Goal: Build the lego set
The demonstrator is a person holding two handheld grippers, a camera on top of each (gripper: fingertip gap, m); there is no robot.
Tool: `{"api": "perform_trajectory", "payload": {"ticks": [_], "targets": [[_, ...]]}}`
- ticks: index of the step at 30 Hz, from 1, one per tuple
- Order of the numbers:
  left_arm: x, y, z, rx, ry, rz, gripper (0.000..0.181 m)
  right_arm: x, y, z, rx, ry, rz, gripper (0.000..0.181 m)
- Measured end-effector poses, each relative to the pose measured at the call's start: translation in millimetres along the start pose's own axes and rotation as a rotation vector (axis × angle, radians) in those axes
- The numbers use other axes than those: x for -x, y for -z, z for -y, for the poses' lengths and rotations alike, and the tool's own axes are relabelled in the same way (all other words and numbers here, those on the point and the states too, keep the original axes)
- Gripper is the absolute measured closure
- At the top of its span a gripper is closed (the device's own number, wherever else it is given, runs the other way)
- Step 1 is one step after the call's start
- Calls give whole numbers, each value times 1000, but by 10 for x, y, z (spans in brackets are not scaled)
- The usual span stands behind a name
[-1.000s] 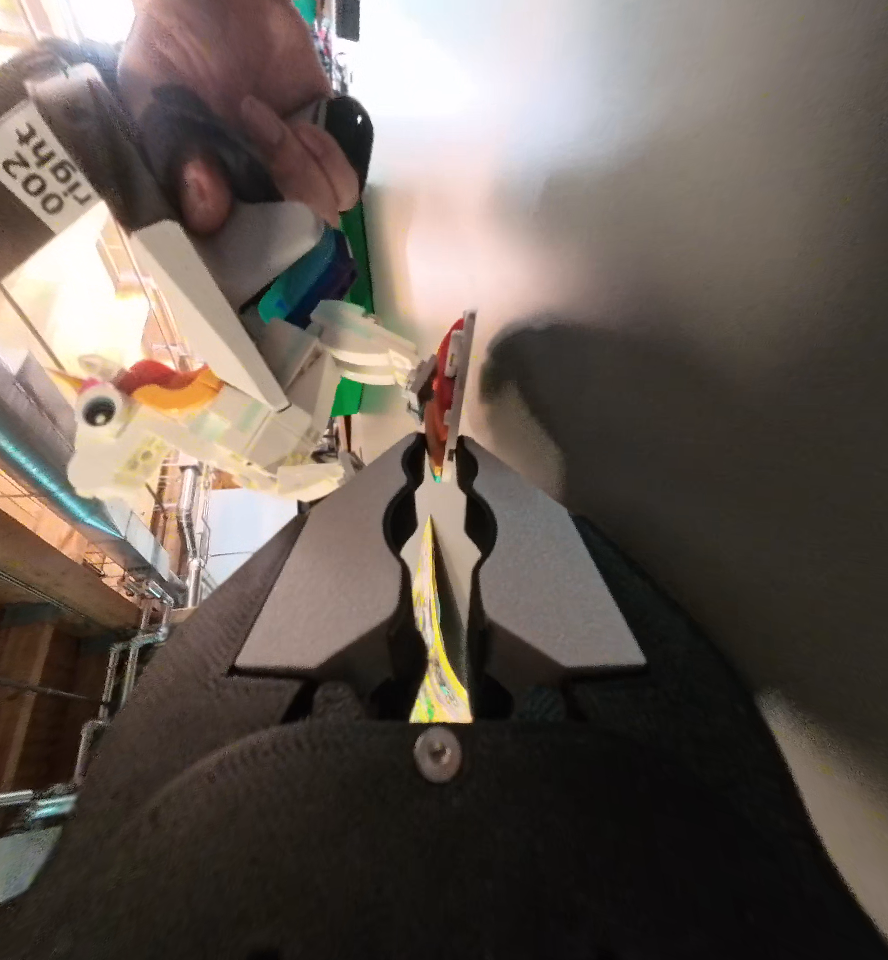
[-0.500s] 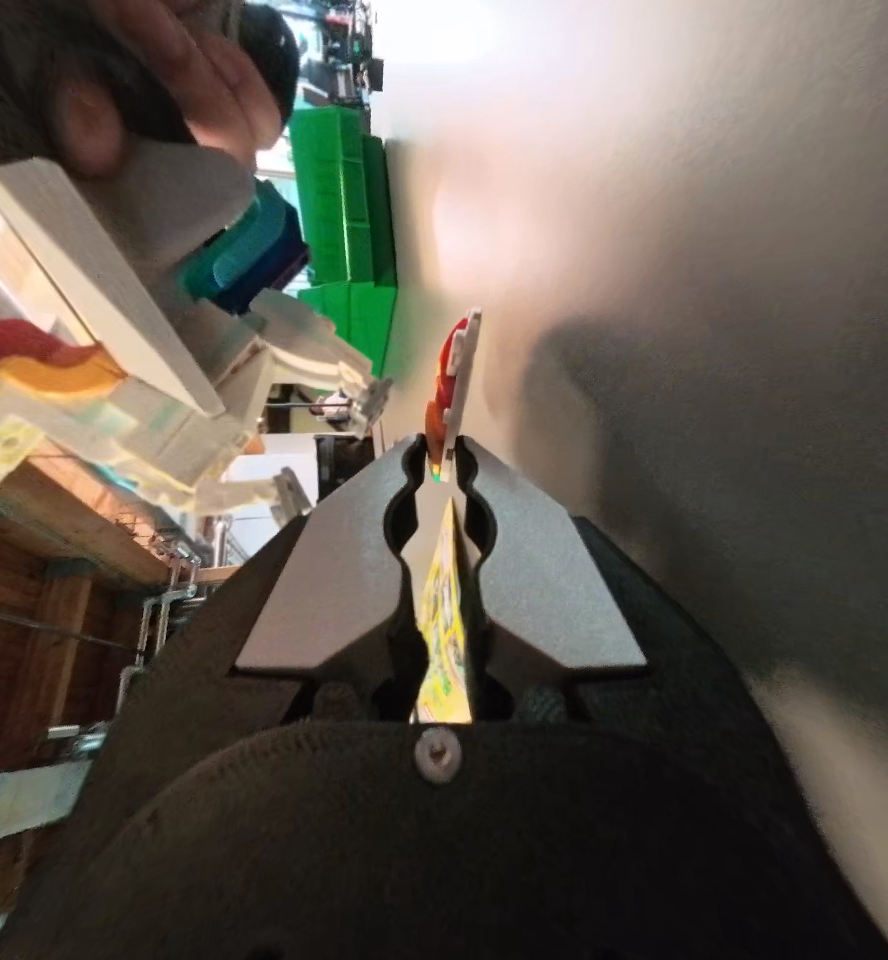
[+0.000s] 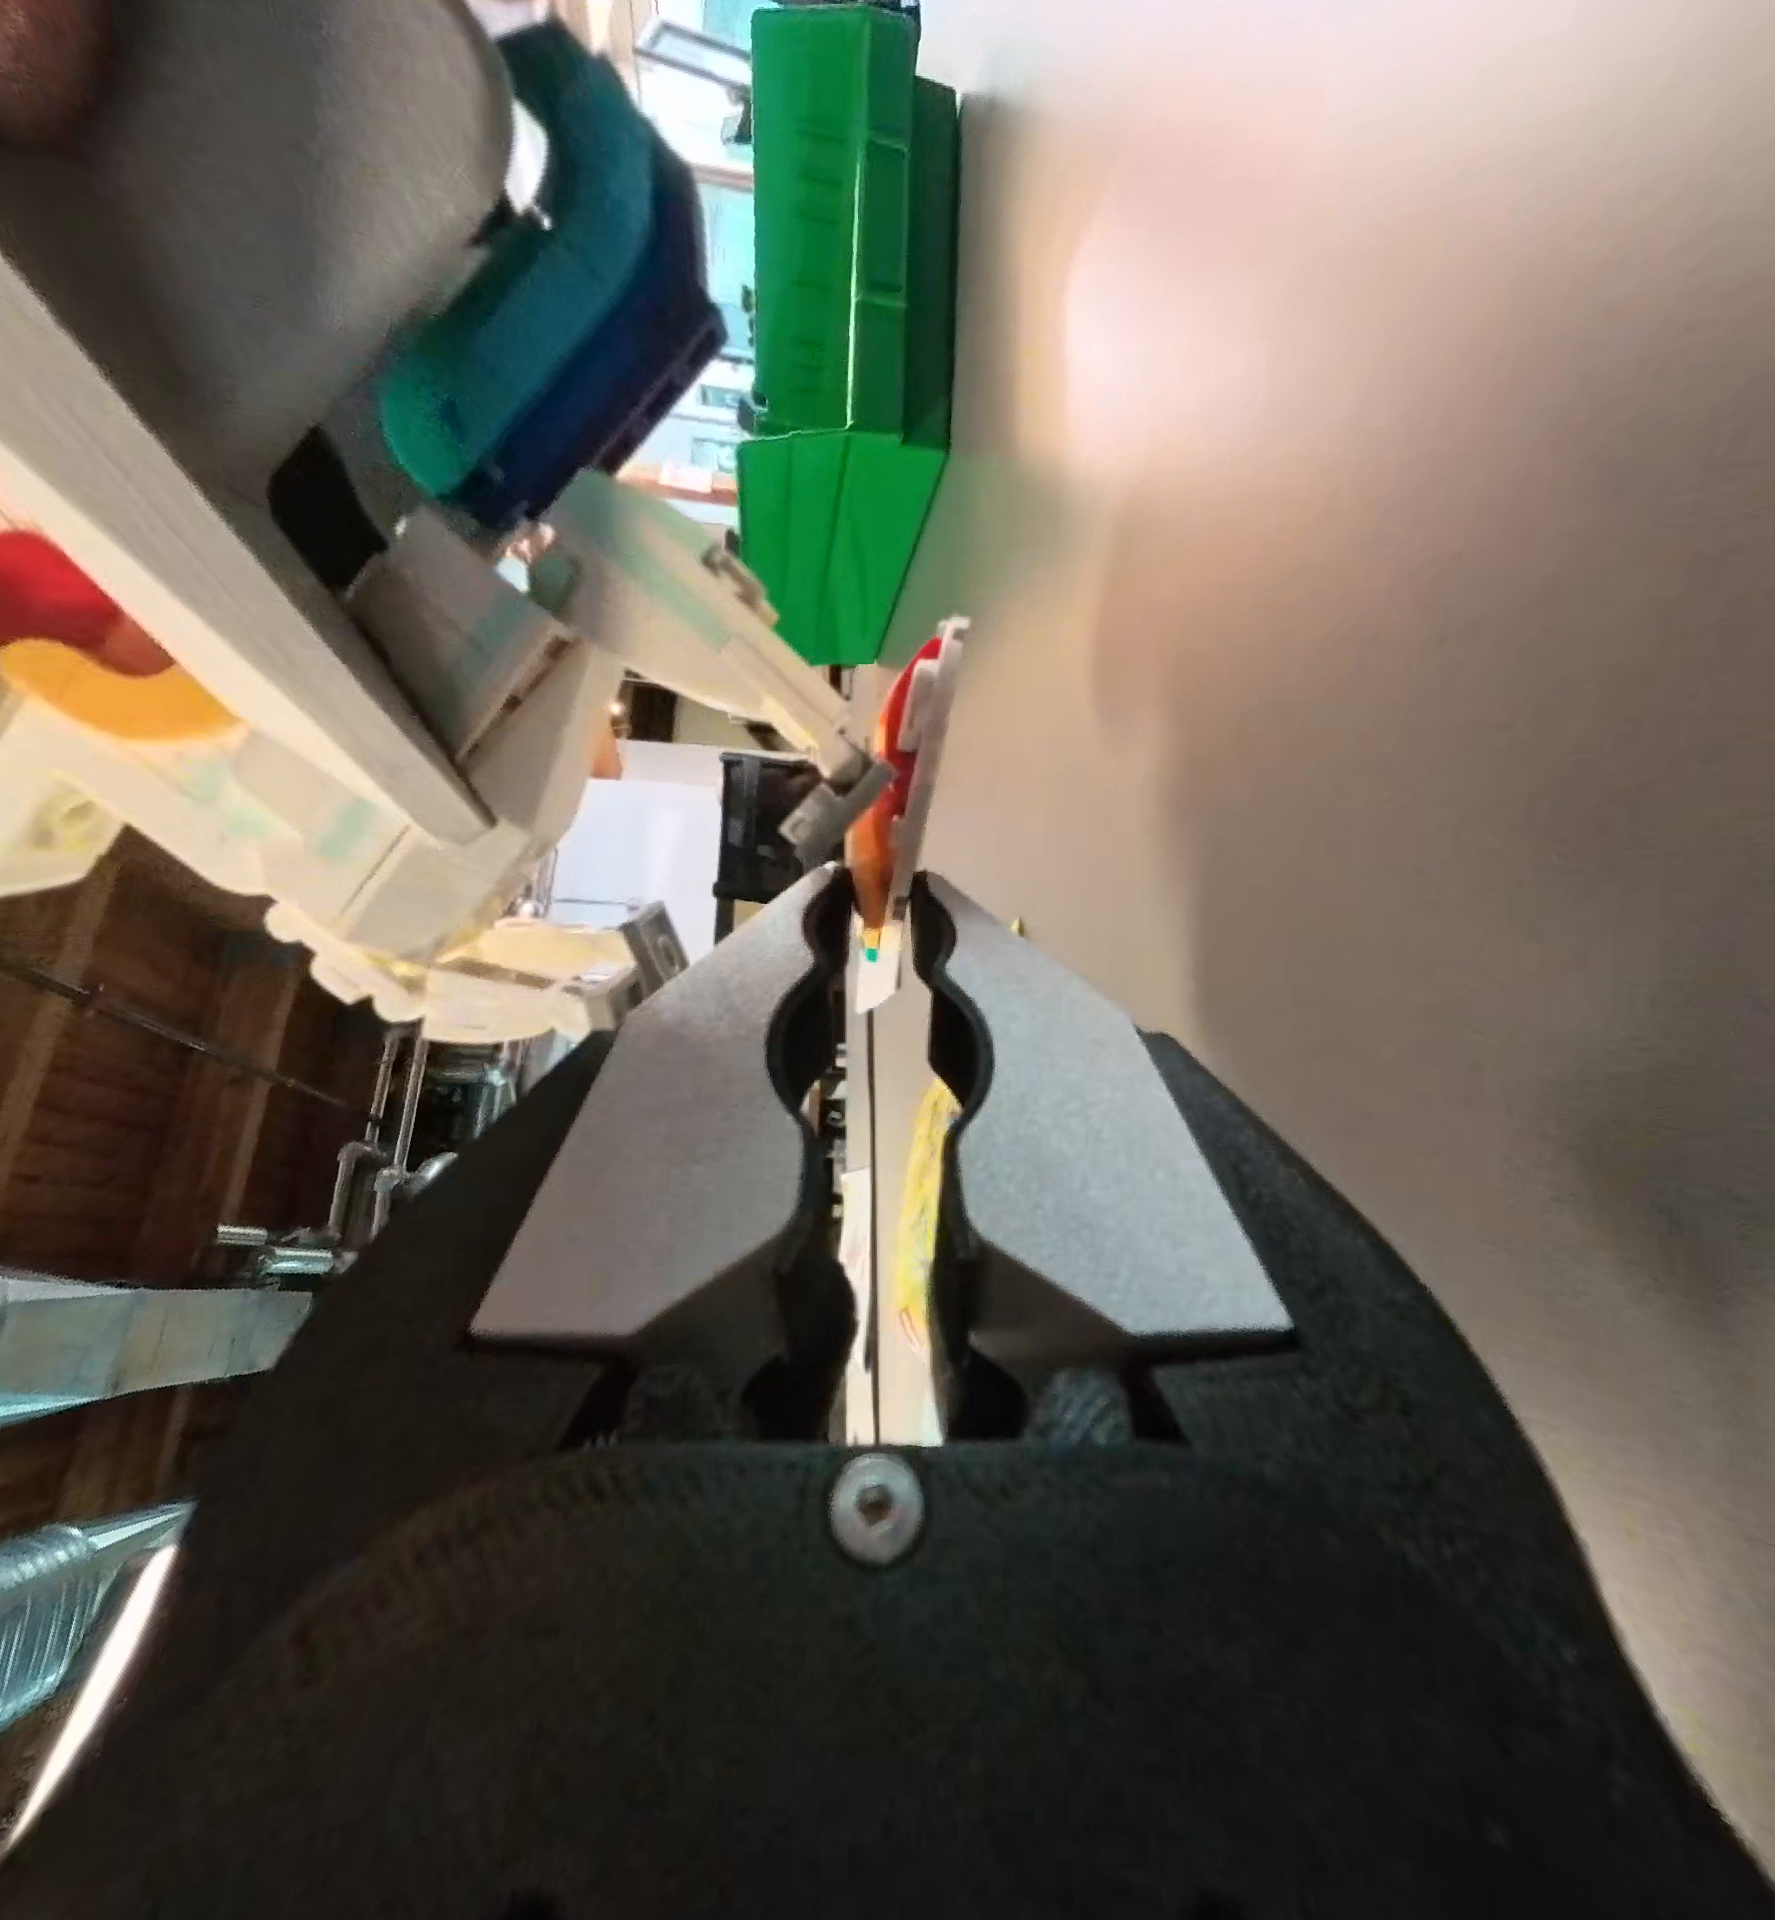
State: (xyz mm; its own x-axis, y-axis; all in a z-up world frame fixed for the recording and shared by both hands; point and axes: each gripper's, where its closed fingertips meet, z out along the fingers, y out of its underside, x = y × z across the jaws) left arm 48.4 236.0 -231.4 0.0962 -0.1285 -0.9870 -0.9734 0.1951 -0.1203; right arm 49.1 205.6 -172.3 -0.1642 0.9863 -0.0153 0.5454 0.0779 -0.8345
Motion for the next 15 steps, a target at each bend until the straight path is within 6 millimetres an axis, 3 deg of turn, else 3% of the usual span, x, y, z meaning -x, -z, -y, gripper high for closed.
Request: {"api": "perform_trajectory", "payload": {"ticks": [15], "targets": [[-32,-40,-111,31,85,-50,171,-14,48,-153,-29,-62,-177,147]]}}
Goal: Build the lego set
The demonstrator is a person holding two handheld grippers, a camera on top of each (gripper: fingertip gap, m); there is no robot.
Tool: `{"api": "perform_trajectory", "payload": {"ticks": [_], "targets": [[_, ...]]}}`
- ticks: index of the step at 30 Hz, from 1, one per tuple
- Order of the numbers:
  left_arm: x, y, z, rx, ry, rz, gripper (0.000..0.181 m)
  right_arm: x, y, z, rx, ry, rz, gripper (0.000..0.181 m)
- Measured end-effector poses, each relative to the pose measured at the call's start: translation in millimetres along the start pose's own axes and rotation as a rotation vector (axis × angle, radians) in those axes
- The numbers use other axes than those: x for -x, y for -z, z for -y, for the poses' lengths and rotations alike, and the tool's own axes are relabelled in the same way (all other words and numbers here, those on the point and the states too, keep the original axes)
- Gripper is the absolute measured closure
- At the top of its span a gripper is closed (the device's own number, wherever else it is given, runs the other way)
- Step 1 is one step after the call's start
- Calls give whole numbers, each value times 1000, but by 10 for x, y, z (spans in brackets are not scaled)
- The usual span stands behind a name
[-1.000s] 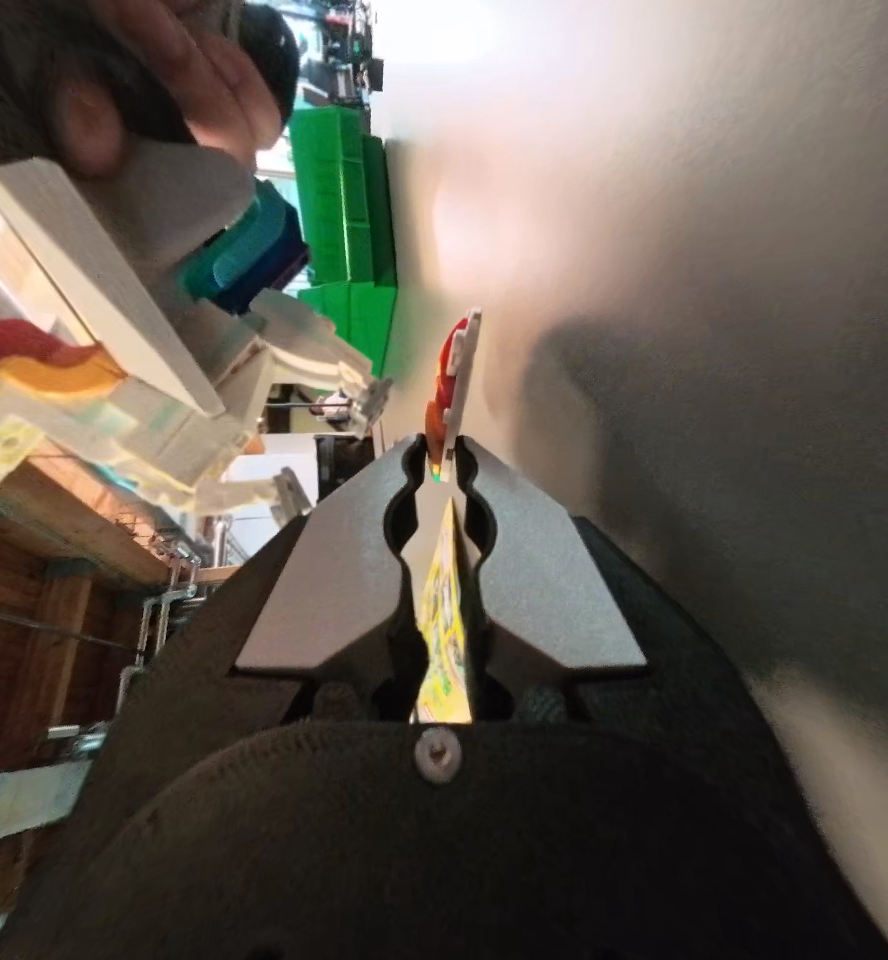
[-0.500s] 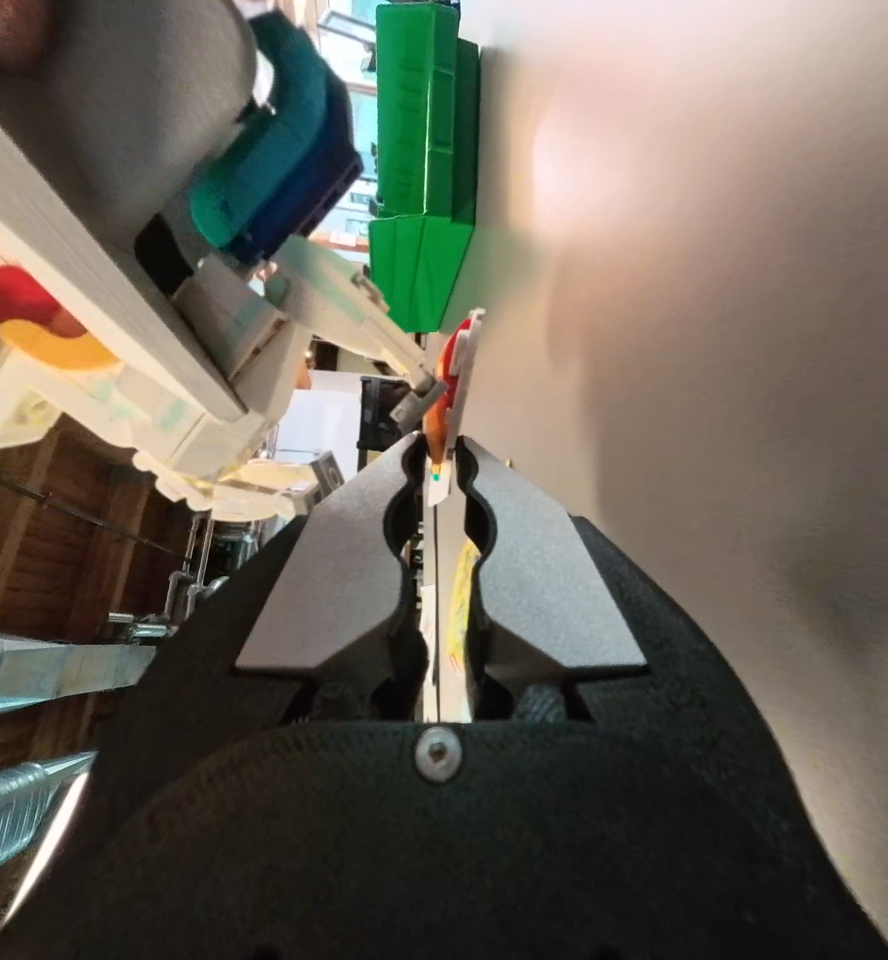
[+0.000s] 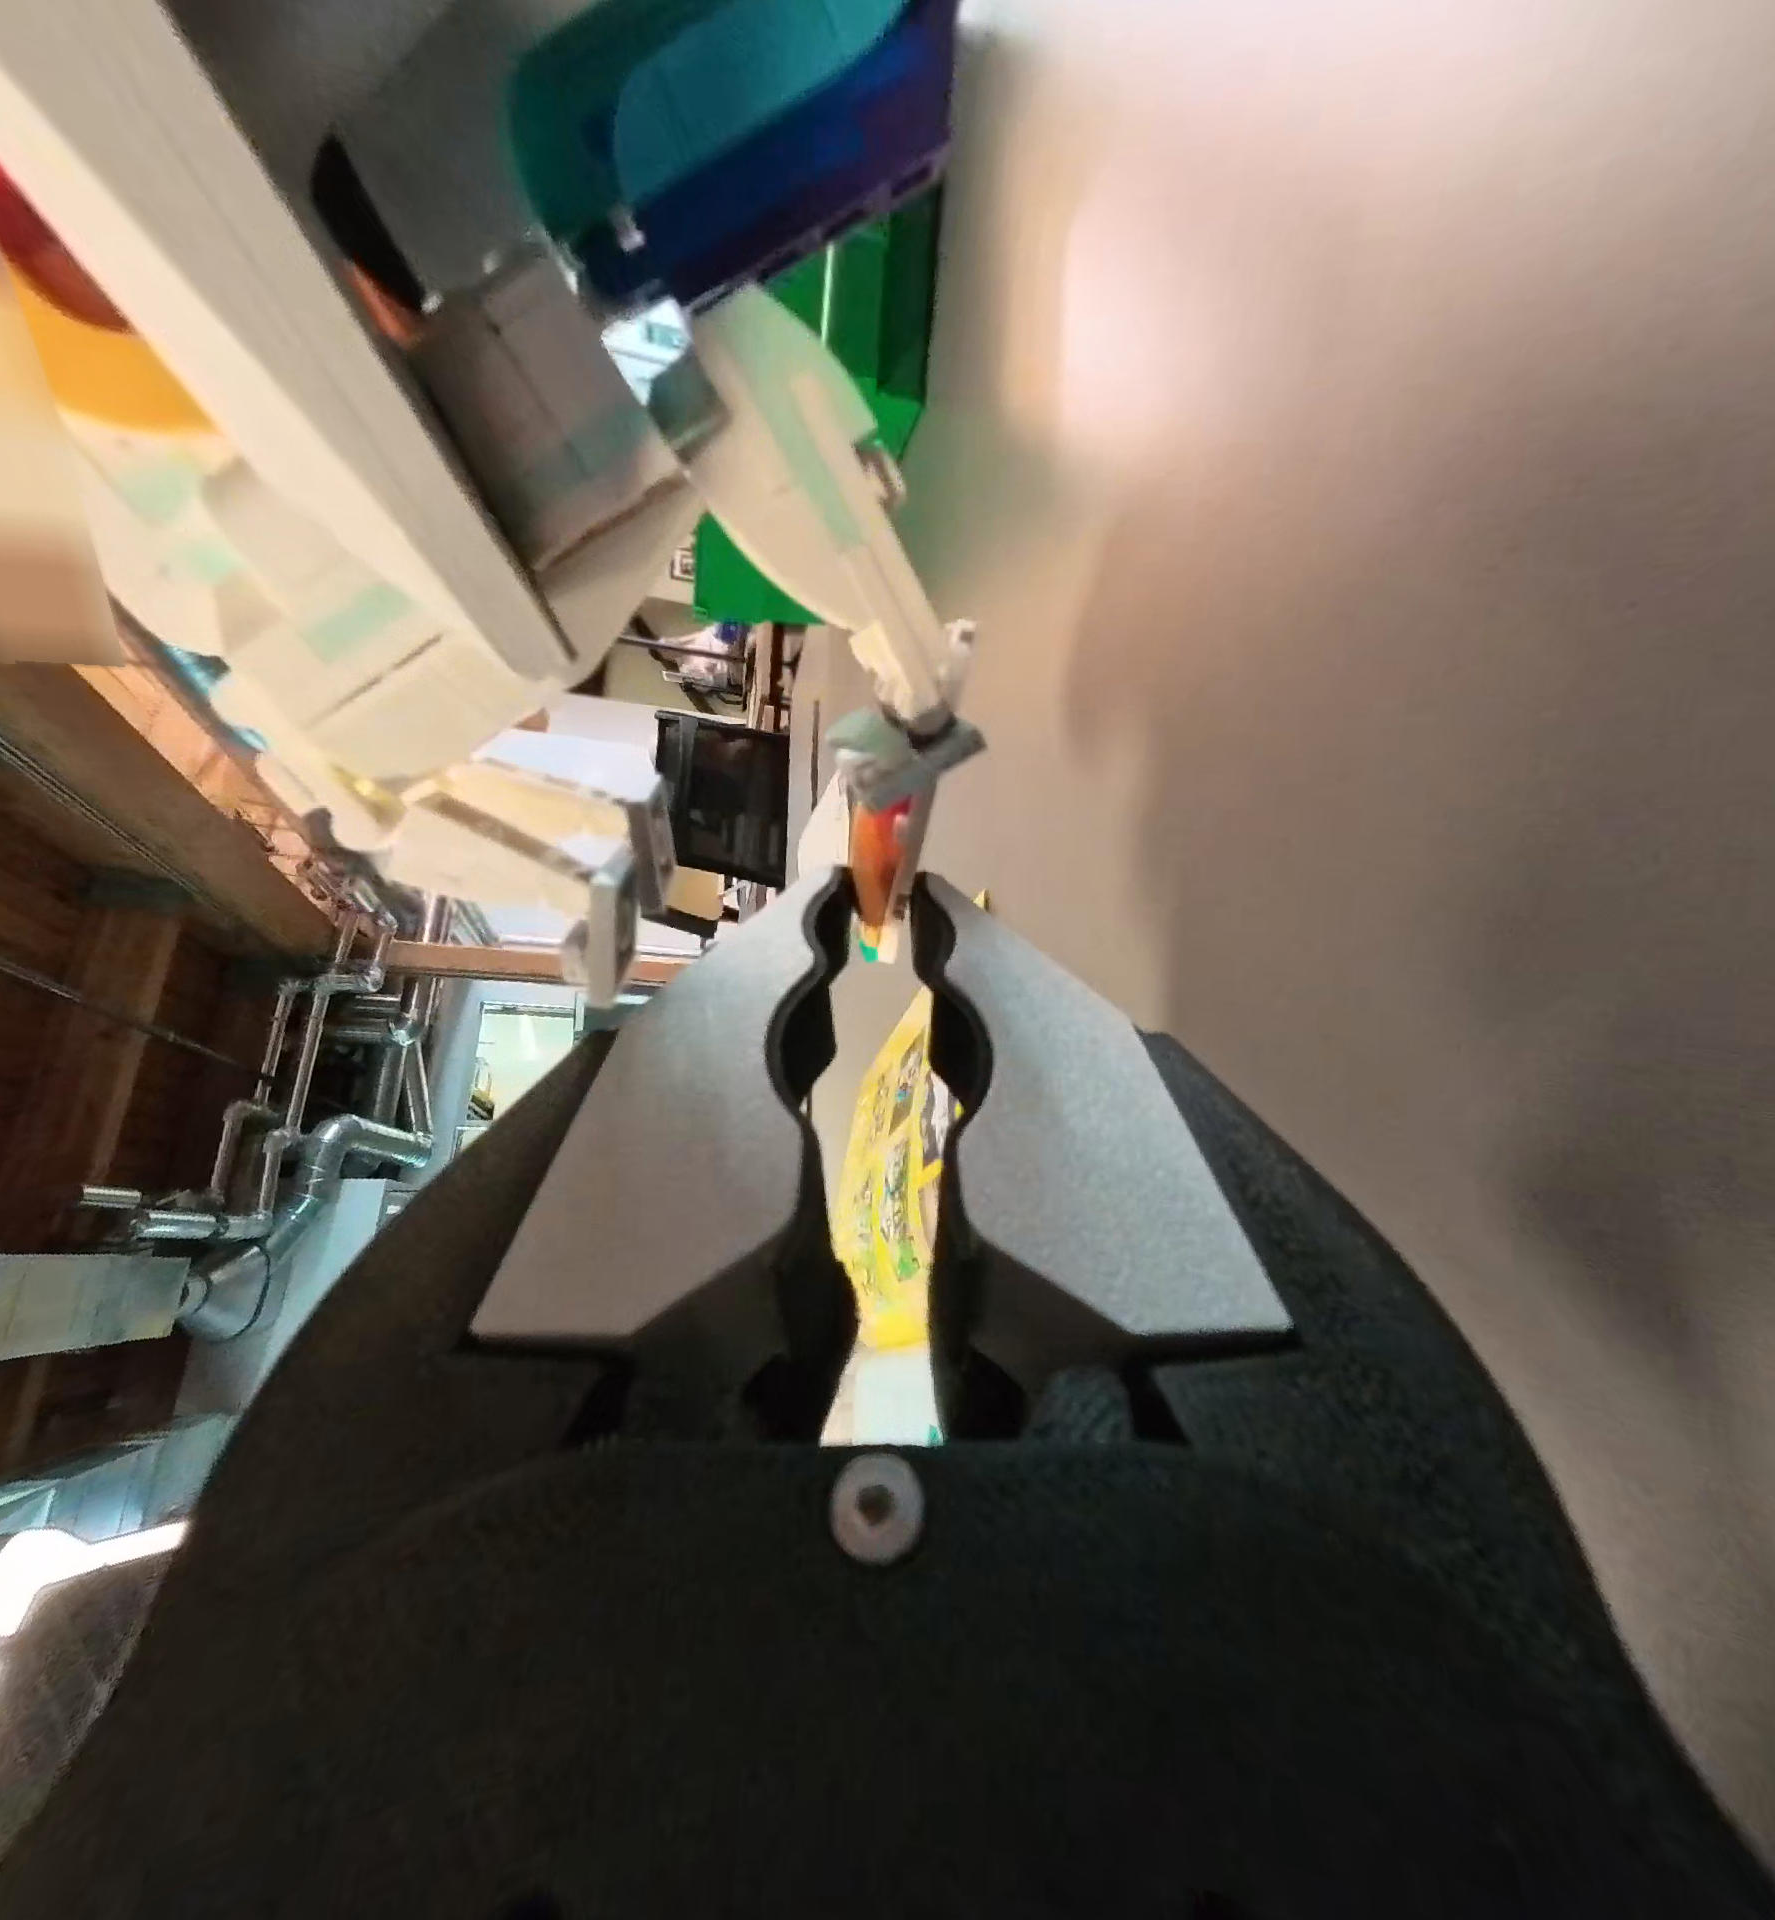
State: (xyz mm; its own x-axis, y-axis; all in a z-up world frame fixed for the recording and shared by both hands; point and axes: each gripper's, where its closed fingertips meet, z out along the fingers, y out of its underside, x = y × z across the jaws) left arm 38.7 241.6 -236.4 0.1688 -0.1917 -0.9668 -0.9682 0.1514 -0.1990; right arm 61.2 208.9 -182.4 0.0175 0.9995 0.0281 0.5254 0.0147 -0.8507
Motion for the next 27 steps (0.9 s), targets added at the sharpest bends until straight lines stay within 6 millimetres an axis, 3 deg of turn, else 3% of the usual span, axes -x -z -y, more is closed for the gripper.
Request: {"api": "perform_trajectory", "payload": {"ticks": [3,10,14,22,27], "targets": [[3,9,17,-2,-37,12,170,-12,48,0,-11,-82,26,147],[72,23,20,-22,50,21,171,-395,260,-101,-52,-55,-135,147],[166,50,41,-65,198,17,170,-402,279,-214,-63,-33,-127,147],[349,141,98,-155,374,45,171,-285,234,-86,-282,-122,-24,147],[420,165,81,-176,440,54,171,-252,219,-104,-307,-128,1,147]]}}
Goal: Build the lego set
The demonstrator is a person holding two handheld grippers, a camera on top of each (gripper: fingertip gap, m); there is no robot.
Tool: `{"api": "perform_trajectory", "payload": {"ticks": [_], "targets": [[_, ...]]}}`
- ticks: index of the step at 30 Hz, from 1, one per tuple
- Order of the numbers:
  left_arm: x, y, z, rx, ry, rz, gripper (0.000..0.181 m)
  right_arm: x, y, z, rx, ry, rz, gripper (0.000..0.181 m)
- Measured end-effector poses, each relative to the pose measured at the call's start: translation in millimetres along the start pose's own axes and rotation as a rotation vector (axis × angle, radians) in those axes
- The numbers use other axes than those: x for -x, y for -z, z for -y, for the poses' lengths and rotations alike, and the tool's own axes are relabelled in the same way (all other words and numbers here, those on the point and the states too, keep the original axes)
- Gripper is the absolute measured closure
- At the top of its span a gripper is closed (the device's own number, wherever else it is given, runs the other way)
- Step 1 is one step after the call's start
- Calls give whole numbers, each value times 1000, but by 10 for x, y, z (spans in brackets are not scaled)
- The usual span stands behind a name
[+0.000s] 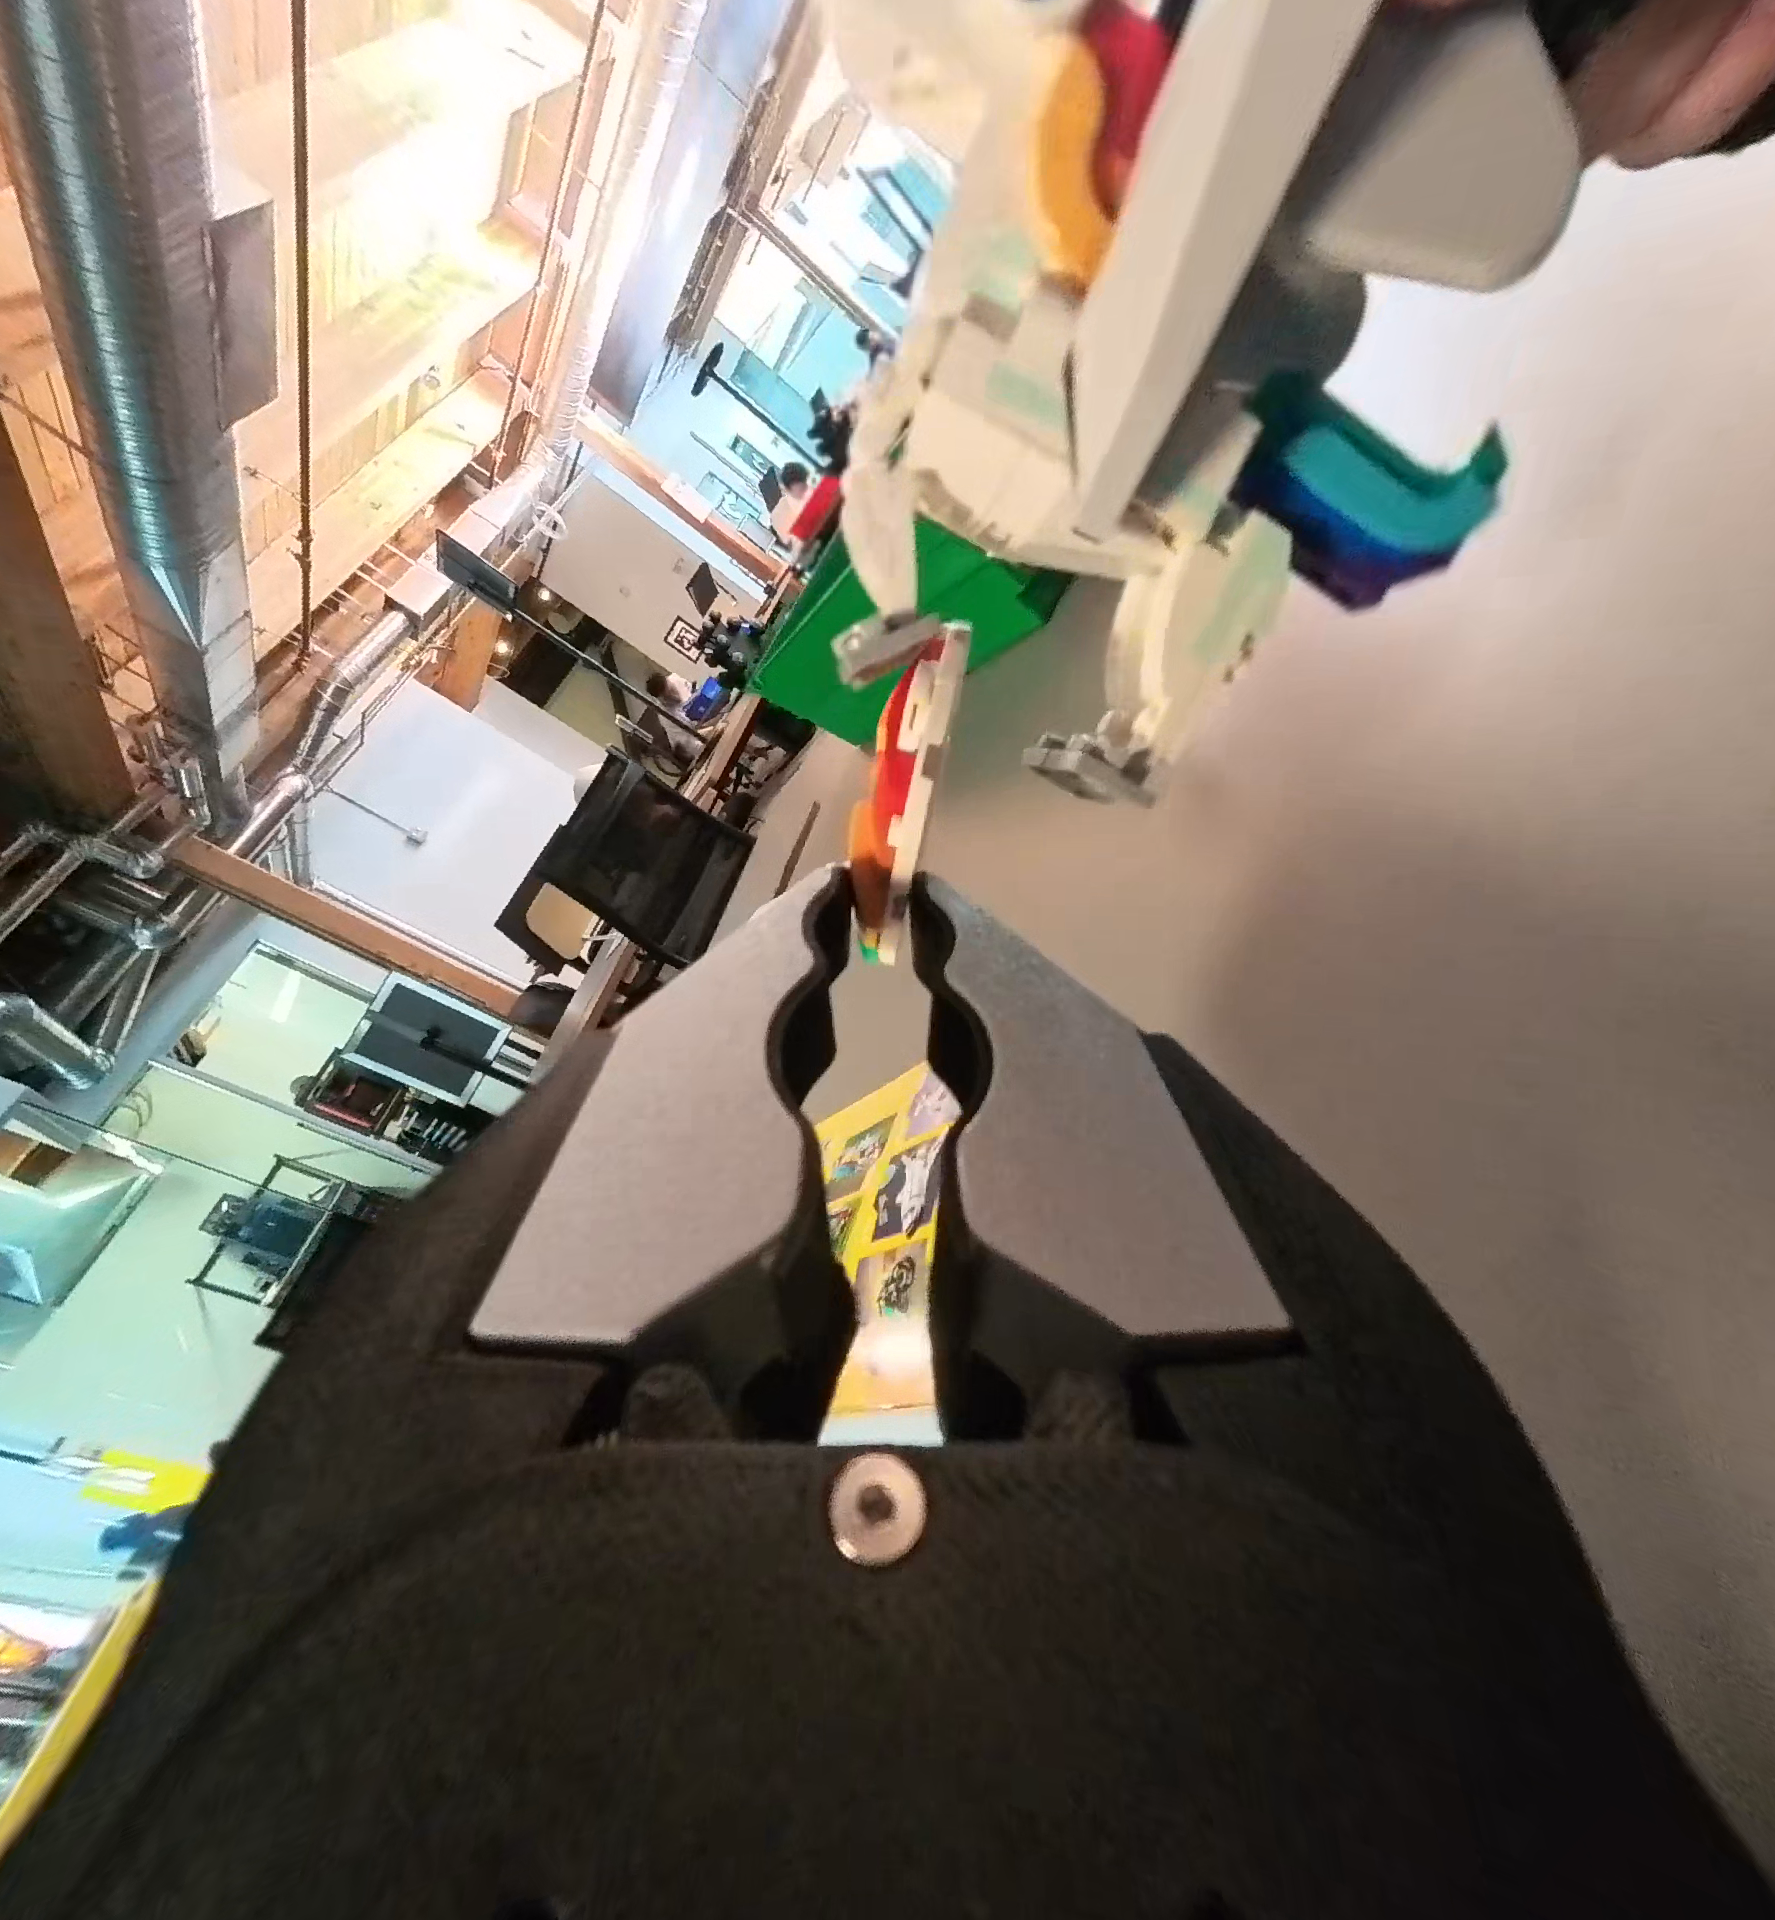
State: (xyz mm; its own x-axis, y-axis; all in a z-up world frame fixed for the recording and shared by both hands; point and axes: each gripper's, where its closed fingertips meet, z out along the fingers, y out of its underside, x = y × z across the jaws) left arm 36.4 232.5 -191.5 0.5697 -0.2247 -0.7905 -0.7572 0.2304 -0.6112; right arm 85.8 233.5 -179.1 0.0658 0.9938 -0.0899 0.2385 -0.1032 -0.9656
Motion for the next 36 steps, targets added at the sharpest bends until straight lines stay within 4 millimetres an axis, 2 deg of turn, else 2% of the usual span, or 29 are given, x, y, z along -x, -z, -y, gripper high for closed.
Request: {"api": "perform_trajectory", "payload": {"ticks": [6,12,17,20,23,26,28,32,36], "targets": [[-11,2,-20,10,-51,3,171,-17,-2,-104,78,39,-7,147],[-31,16,32,-6,-112,12,171,-21,-6,-293,257,123,0,147],[-44,21,37,-10,-143,13,171,4,-16,-356,348,169,34,147],[-135,26,28,-31,-197,-46,170,-22,62,-279,386,195,76,147],[-358,27,-41,-36,-357,-132,170,-119,217,-12,394,220,115,147],[-542,45,40,-74,-434,-183,171,-83,235,248,393,210,197,147],[-585,62,105,-96,-438,-192,171,35,168,221,465,207,284,147],[-596,86,105,-101,-458,-194,171,120,34,-41,675,289,361,147],[-648,96,133,-113,-498,-197,171,196,-58,-76,770,298,426,147]]}}
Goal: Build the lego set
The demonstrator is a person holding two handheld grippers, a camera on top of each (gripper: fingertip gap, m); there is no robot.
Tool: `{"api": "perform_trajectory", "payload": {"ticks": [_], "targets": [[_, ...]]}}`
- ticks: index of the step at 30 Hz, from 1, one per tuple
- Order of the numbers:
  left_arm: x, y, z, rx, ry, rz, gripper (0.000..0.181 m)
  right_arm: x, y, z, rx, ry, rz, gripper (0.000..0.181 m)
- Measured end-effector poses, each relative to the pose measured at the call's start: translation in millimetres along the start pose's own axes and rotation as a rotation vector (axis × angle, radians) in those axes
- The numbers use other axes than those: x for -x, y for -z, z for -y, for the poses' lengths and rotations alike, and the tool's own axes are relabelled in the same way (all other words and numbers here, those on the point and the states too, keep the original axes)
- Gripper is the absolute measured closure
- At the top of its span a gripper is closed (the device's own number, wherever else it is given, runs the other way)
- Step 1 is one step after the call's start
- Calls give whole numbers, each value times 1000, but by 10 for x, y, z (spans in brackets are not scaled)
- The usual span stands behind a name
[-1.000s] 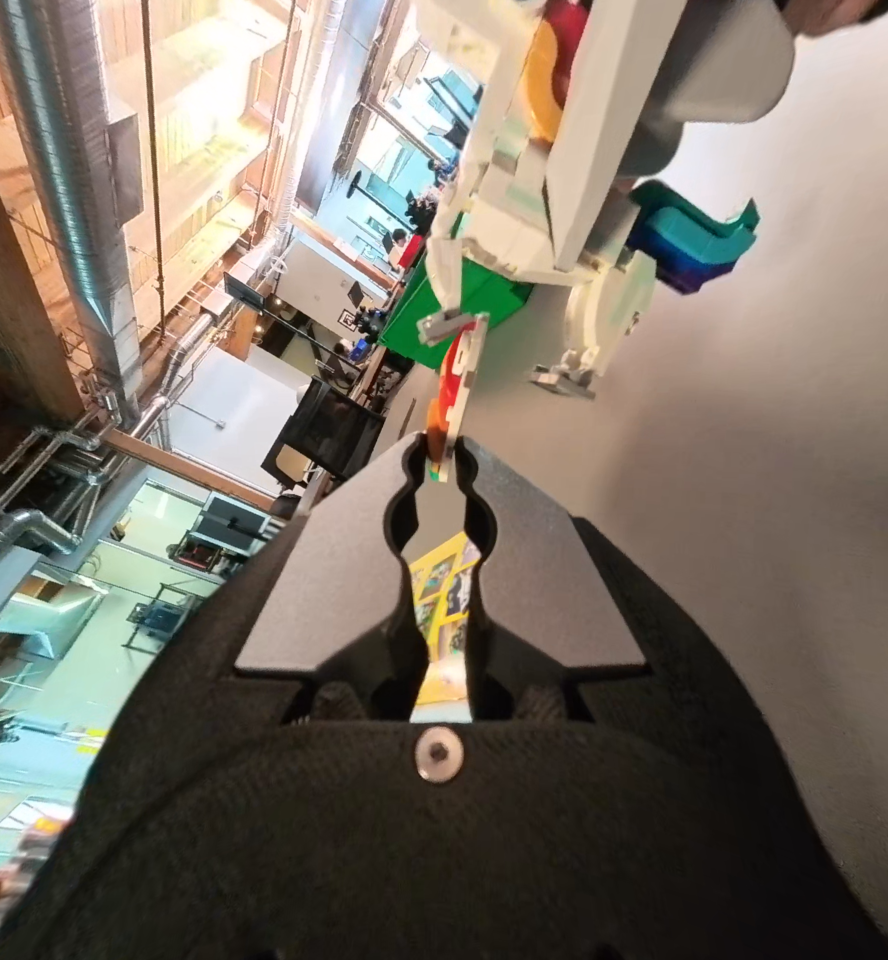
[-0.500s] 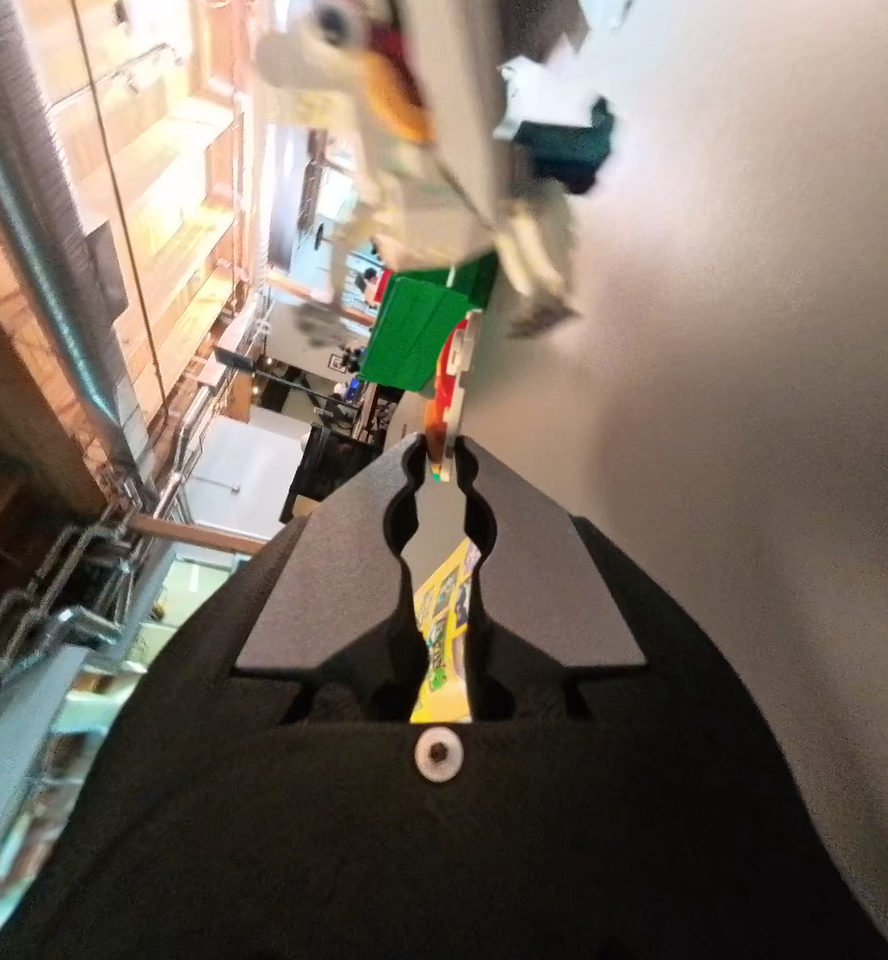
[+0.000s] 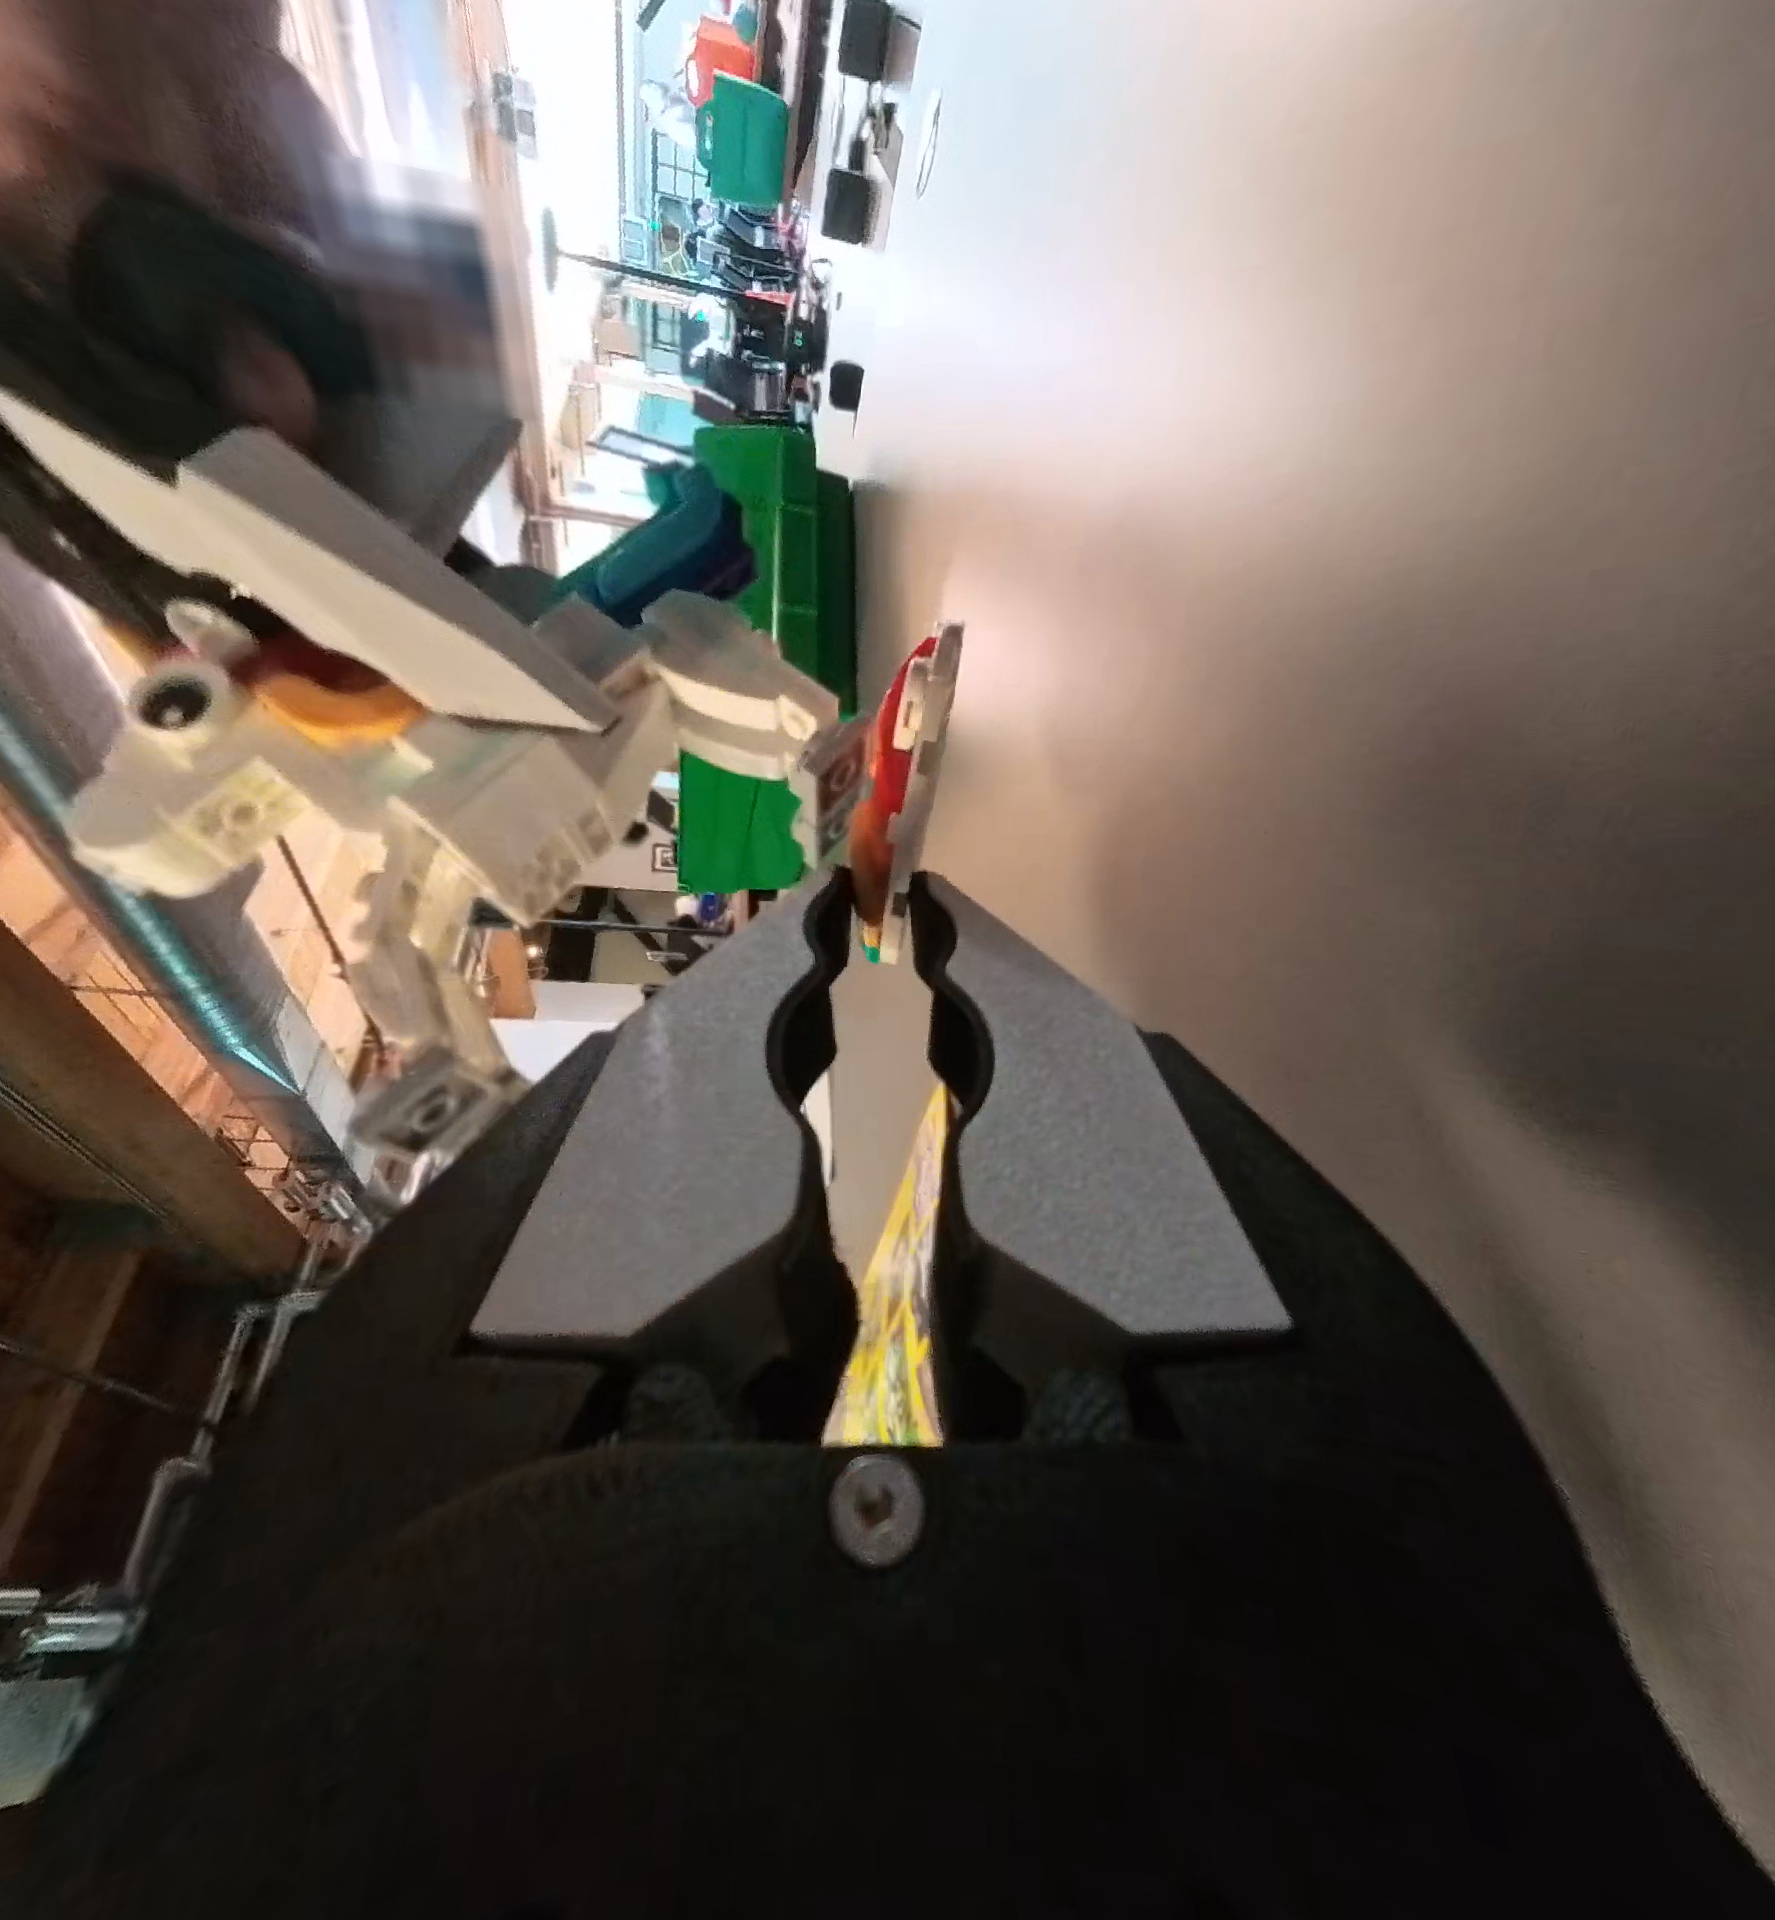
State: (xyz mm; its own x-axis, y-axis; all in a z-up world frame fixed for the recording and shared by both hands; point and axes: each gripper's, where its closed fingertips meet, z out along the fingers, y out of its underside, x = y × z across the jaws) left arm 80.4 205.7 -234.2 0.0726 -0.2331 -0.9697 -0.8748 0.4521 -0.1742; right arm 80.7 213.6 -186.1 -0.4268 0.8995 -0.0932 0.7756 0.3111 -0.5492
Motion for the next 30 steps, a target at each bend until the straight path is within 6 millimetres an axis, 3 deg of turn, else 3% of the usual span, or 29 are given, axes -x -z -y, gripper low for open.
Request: {"api": "perform_trajectory", "payload": {"ticks": [9,15,23,30], "targets": [[-64,-28,-11,33,-47,-10,171,-45,-157,-40,260,7,4,147],[-77,-45,-54,67,-32,-14,171,-63,-248,3,323,-5,-25,147],[34,-42,-76,74,19,35,170,-114,-197,171,105,-148,35,147],[116,-29,-114,75,83,61,170,-156,-144,311,-84,-156,10,147]]}}
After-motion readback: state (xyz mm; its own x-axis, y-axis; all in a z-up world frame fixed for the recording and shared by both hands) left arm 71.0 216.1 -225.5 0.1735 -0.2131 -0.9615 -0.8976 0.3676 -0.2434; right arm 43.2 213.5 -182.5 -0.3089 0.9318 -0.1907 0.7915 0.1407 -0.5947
